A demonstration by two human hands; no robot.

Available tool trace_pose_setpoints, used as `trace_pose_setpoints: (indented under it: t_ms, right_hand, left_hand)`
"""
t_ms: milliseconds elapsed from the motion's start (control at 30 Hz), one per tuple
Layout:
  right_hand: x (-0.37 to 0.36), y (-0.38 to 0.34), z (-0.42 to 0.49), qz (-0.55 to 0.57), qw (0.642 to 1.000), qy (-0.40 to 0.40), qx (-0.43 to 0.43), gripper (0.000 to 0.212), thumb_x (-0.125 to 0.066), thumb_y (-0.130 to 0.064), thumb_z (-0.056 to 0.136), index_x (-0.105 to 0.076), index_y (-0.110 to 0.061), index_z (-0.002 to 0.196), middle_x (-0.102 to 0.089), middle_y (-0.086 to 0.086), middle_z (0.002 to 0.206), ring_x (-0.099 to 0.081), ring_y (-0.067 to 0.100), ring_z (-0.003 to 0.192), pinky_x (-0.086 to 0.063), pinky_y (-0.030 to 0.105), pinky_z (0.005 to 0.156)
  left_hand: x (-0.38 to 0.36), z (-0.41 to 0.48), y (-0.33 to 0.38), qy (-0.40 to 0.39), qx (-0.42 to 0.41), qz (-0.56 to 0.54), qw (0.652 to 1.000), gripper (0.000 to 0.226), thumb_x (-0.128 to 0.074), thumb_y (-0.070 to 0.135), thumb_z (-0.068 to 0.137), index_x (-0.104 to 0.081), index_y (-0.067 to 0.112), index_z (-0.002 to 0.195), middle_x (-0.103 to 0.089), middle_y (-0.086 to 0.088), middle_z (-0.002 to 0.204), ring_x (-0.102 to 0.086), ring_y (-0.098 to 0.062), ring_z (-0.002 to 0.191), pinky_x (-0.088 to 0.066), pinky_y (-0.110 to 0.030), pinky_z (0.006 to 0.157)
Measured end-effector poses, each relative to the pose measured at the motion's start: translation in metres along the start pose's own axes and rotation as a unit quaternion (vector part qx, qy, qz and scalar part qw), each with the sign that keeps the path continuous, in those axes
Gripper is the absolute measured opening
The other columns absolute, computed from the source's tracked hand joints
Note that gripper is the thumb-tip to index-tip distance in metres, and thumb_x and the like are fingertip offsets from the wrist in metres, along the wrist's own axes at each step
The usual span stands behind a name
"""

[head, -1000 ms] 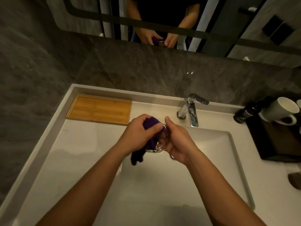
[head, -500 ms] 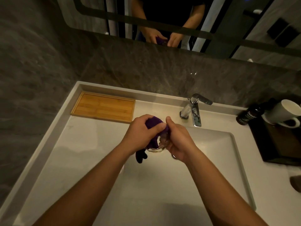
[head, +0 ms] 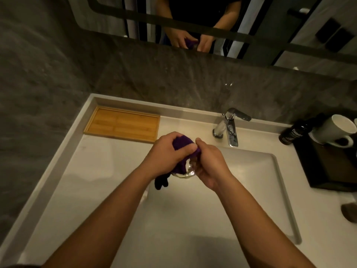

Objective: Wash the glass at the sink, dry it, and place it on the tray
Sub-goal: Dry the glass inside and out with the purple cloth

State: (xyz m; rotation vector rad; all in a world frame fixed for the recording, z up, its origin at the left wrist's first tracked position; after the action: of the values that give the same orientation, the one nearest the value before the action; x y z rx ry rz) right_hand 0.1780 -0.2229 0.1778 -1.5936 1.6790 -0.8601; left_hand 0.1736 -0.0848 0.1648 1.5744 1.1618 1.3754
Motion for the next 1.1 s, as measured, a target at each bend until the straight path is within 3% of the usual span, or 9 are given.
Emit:
trace_pose_setpoints:
  t_ms: [100, 233, 367, 467, 700, 800, 933, 1000, 1100]
  right_hand:
    - [-0.010, 0.001, -0.006, 0.061, 0.997, 0.048, -0.007, 0.035, -0.050, -0.029, 0.108, -0.069, -0.006, 0.090, -0.076, 0.026, 0.086, -0.073, 0.029, 0.075, -0.057, 0.044, 0.079]
    - [-0.029, 0.018, -0.011, 0.183, 0.981, 0.057, -0.010, 0.034, -0.049, -0.032, 0.108, -0.070, -0.011, 0.092, -0.080, 0.016, 0.090, -0.077, 0.031, 0.084, -0.064, 0.050, 0.084]
    - [-0.009, 0.012, -0.005, 0.107, 0.994, -0.007, -0.012, 0.038, -0.044, -0.029, 0.110, -0.067, -0.011, 0.087, -0.072, 0.000, 0.058, -0.069, 0.011, 0.053, -0.056, 0.027, 0.052]
    - [-0.002, 0.004, -0.001, 0.030, 0.999, -0.017, -0.013, 0.037, -0.047, -0.033, 0.110, -0.073, -0.011, 0.094, -0.081, 0.009, 0.078, -0.076, 0.021, 0.078, -0.063, 0.042, 0.077]
    - [-0.028, 0.022, -0.017, 0.211, 0.977, 0.025, -0.012, 0.032, -0.050, -0.034, 0.108, -0.066, -0.013, 0.090, -0.069, -0.001, 0.055, -0.069, 0.013, 0.051, -0.058, 0.038, 0.068]
    - [-0.020, 0.018, -0.019, 0.168, 0.986, -0.006, -0.011, 0.039, -0.047, -0.036, 0.109, -0.070, -0.005, 0.109, -0.082, 0.009, 0.081, -0.076, 0.022, 0.073, -0.059, 0.041, 0.074]
    - [-0.006, 0.004, -0.006, 0.061, 0.998, -0.026, -0.012, 0.043, -0.049, -0.038, 0.108, -0.071, -0.002, 0.119, -0.079, 0.024, 0.112, -0.074, 0.041, 0.109, -0.060, 0.053, 0.098]
    - [-0.011, 0.003, -0.008, 0.079, 0.997, 0.005, -0.011, 0.040, -0.051, -0.037, 0.108, -0.072, -0.003, 0.111, -0.080, 0.024, 0.107, -0.075, 0.041, 0.105, -0.059, 0.053, 0.099]
    - [-0.028, 0.015, -0.014, 0.170, 0.985, 0.037, -0.003, 0.039, -0.050, -0.037, 0.108, -0.072, -0.006, 0.103, -0.079, 0.010, 0.079, -0.077, 0.024, 0.073, -0.065, 0.039, 0.072]
  left_hand:
    - [-0.004, -0.003, 0.000, 0.109, -0.014, -0.078, 0.991, 0.040, -0.075, 0.047, 0.084, -0.065, 0.026, 0.116, -0.070, 0.008, 0.105, -0.066, -0.010, 0.099, -0.059, -0.031, 0.082]
    - [-0.032, -0.032, -0.005, 0.341, 0.049, -0.207, 0.916, 0.048, -0.066, 0.050, 0.091, -0.061, 0.019, 0.126, -0.070, -0.001, 0.116, -0.067, -0.018, 0.106, -0.062, -0.029, 0.082]
    - [-0.009, -0.018, -0.008, 0.176, 0.000, -0.081, 0.981, 0.036, -0.067, 0.046, 0.091, -0.063, 0.024, 0.119, -0.068, 0.008, 0.106, -0.065, -0.013, 0.101, -0.057, -0.026, 0.081]
    - [0.003, -0.009, 0.000, 0.003, -0.034, 0.004, 0.999, 0.040, -0.071, 0.044, 0.089, -0.059, 0.031, 0.125, -0.063, 0.015, 0.110, -0.061, -0.009, 0.106, -0.054, -0.023, 0.083]
    - [-0.025, -0.045, 0.004, 0.346, 0.013, -0.196, 0.917, 0.057, -0.072, 0.042, 0.088, -0.054, 0.016, 0.135, -0.064, 0.001, 0.123, -0.061, -0.013, 0.108, -0.052, -0.006, 0.069]
    - [-0.015, -0.038, -0.003, 0.297, 0.012, -0.160, 0.941, 0.053, -0.071, 0.046, 0.087, -0.056, 0.017, 0.130, -0.066, 0.002, 0.116, -0.064, -0.014, 0.105, -0.054, -0.015, 0.070]
    - [0.007, -0.014, 0.000, 0.064, -0.008, -0.016, 0.998, 0.053, -0.073, 0.049, 0.085, -0.056, 0.023, 0.129, -0.064, 0.008, 0.114, -0.062, -0.011, 0.104, -0.055, -0.022, 0.079]
    - [0.004, -0.015, 0.005, 0.090, -0.021, -0.036, 0.995, 0.050, -0.074, 0.047, 0.085, -0.057, 0.026, 0.127, -0.064, 0.010, 0.112, -0.062, -0.009, 0.102, -0.056, -0.023, 0.079]
    - [-0.013, -0.035, 0.005, 0.289, 0.010, -0.145, 0.946, 0.051, -0.073, 0.048, 0.085, -0.059, 0.023, 0.128, -0.067, 0.008, 0.114, -0.064, -0.010, 0.103, -0.056, -0.015, 0.075]
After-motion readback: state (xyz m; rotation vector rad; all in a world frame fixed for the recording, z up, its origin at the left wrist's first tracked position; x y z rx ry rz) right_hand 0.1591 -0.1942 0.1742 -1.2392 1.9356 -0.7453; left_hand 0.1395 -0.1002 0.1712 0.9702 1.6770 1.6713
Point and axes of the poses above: each hand's wrist, its own z-axis towards the middle knuckle, its own x-axis out of the back of the hand, y = z × x, the point moved 3 cm from there along z, towards the middle knuckle
